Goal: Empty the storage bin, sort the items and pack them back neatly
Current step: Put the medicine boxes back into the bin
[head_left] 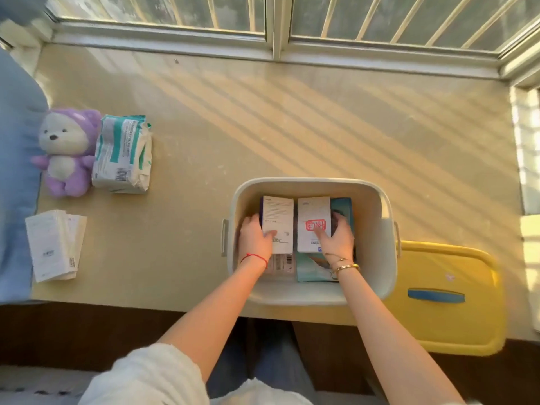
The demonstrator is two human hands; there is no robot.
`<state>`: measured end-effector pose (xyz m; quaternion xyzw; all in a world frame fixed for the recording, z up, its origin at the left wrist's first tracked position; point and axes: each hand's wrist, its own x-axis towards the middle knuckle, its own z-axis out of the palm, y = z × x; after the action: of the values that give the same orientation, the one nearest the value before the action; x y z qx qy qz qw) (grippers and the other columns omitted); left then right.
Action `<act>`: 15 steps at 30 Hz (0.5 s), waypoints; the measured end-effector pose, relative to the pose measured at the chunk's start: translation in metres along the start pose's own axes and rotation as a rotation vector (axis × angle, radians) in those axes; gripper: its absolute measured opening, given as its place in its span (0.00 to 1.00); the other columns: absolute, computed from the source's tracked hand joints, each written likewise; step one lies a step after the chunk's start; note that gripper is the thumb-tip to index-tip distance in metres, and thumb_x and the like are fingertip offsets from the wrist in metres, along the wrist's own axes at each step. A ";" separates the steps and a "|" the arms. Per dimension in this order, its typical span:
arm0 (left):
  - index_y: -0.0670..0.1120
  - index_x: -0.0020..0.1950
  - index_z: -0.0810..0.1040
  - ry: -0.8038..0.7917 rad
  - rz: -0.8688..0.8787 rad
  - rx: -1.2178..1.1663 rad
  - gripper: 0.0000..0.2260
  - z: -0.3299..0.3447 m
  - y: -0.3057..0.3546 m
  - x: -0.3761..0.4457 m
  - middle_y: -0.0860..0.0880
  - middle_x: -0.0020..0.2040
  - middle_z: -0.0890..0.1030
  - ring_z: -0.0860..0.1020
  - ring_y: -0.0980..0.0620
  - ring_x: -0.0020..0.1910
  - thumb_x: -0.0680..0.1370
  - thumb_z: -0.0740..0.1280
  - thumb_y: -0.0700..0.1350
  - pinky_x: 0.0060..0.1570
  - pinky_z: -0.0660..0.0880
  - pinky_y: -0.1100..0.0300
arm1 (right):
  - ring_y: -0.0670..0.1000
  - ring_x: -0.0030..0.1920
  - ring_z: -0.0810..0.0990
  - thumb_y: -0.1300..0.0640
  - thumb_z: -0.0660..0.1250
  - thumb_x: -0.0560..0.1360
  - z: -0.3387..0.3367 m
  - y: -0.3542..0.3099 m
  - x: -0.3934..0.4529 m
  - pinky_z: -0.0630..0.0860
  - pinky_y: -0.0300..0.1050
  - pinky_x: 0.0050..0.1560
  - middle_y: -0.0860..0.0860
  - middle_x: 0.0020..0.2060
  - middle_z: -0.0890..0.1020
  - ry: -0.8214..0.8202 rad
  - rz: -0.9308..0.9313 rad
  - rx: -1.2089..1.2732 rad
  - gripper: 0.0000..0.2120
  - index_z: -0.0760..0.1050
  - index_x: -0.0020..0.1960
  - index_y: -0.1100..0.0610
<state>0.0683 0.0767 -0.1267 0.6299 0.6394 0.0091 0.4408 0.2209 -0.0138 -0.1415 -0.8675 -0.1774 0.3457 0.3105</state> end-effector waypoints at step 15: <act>0.46 0.66 0.71 0.066 0.194 0.059 0.20 -0.004 -0.003 -0.001 0.47 0.61 0.76 0.75 0.48 0.61 0.74 0.69 0.45 0.62 0.71 0.56 | 0.59 0.59 0.70 0.54 0.67 0.74 0.015 -0.004 -0.011 0.71 0.52 0.61 0.59 0.58 0.74 0.226 -0.296 -0.376 0.22 0.69 0.65 0.62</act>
<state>0.0634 0.0777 -0.1258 0.7009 0.5896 0.0535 0.3978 0.2022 -0.0107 -0.1422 -0.9078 -0.3274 0.1583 0.2090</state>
